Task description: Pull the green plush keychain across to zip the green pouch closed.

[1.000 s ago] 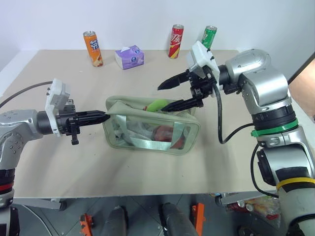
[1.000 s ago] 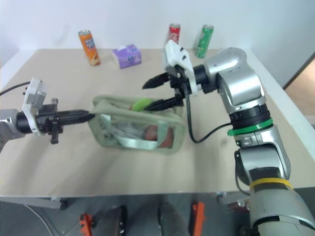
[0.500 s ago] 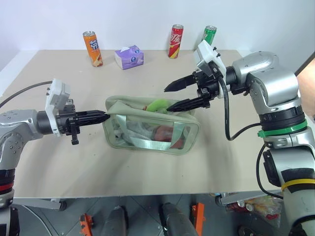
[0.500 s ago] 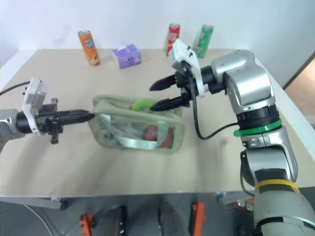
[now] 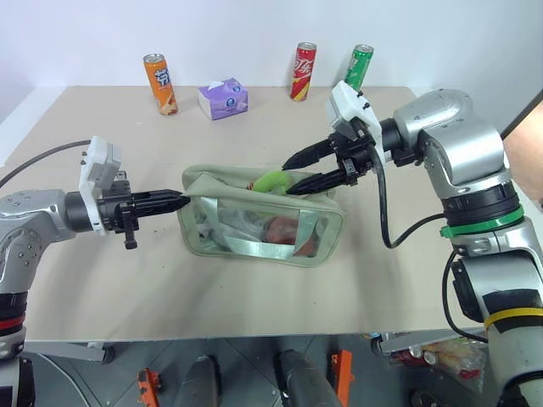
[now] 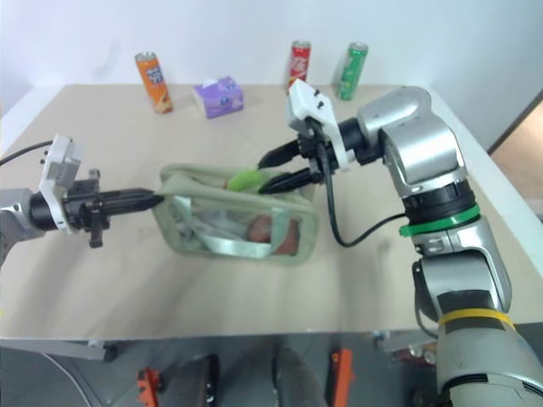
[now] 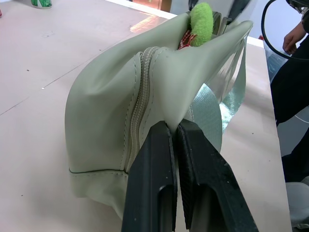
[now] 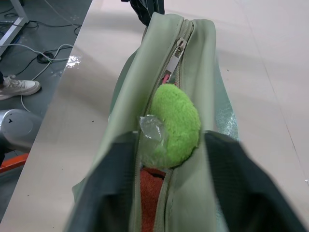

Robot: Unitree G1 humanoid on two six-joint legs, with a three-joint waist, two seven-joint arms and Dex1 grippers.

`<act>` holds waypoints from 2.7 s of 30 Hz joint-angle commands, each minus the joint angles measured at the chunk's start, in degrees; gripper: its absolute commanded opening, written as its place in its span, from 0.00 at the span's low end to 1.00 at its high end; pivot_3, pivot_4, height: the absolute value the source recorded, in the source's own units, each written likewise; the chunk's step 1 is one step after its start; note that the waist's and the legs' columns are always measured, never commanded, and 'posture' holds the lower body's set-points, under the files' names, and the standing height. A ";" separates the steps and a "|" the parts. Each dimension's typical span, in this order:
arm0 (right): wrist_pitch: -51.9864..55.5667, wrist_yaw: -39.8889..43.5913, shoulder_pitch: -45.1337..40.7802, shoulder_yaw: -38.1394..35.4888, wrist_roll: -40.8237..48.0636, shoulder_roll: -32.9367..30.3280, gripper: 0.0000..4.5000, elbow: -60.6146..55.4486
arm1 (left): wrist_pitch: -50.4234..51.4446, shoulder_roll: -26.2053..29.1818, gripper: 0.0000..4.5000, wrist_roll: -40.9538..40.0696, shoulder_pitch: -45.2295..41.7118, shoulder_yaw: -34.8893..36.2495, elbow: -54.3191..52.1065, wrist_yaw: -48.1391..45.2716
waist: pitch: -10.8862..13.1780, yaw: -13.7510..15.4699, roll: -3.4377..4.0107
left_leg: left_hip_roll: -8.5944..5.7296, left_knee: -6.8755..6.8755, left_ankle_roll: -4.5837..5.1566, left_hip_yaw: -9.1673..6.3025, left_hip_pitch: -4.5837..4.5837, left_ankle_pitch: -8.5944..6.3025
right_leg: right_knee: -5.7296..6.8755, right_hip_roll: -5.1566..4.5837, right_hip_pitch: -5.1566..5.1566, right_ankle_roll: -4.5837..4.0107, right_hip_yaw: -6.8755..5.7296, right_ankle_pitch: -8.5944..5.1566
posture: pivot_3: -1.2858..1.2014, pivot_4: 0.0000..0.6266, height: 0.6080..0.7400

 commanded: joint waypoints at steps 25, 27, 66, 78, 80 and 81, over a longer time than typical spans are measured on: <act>-1.74 5.23 -1.84 -0.55 4.51 -12.98 0.00 -0.06 | -0.62 0.02 0.00 -0.75 0.28 1.48 -1.78 0.76 | 0.00 0.07 0.00 | -0.03 -0.02 0.00 0.01 -0.01 0.00 | -0.02 -0.03 0.00 -0.03 0.01 -0.04 | 0.52 0.24 1.00; -2.07 5.23 -1.45 -0.37 4.74 -14.83 0.00 -0.27 | -0.67 -0.05 0.00 -0.65 0.07 1.27 -1.56 0.75 | 0.00 0.04 0.00 | -0.02 -0.02 0.00 0.01 0.02 0.00 | -0.02 -0.02 0.00 -0.04 0.01 -0.04 | 0.52 0.24 1.00; -20.18 0.18 25.00 -5.30 -8.70 -33.05 0.00 -8.81 | -1.30 -0.38 0.00 1.37 -3.75 -1.52 2.05 -2.44 | 0.01 0.01 0.07 | -0.12 0.02 -0.02 0.09 0.13 -0.02 | 0.04 -0.11 0.08 0.08 0.10 -0.15 | 0.52 0.24 1.00; -17.25 -2.19 28.36 -6.37 -8.58 -30.81 0.00 -13.63 | -0.90 -0.42 0.00 1.34 -3.69 -1.33 1.57 -2.49 | 0.01 0.02 0.06 | -0.13 0.07 -0.02 0.15 0.12 -0.02 | 0.04 -0.11 0.08 0.11 0.18 -0.09 | 0.52 0.24 1.00; -12.70 -1.61 23.43 -8.42 -5.06 -29.51 0.00 -11.15 | -0.93 -0.46 0.00 1.31 -3.63 -1.25 1.42 -2.39 | 0.02 -0.05 0.07 | -0.13 0.07 -0.02 0.15 0.12 -0.02 | 0.04 -0.11 0.08 0.11 0.18 -0.09 | 0.52 0.24 1.00; -10.65 -0.42 21.59 -9.69 -2.51 -29.21 0.00 -10.44 | -0.93 -0.46 0.00 1.34 -3.58 -1.24 1.35 -2.30 | 0.02 -0.12 0.08 | -0.13 0.07 -0.02 0.17 0.12 -0.01 | 0.04 -0.11 0.06 0.11 0.19 -0.08 | 0.52 0.24 1.00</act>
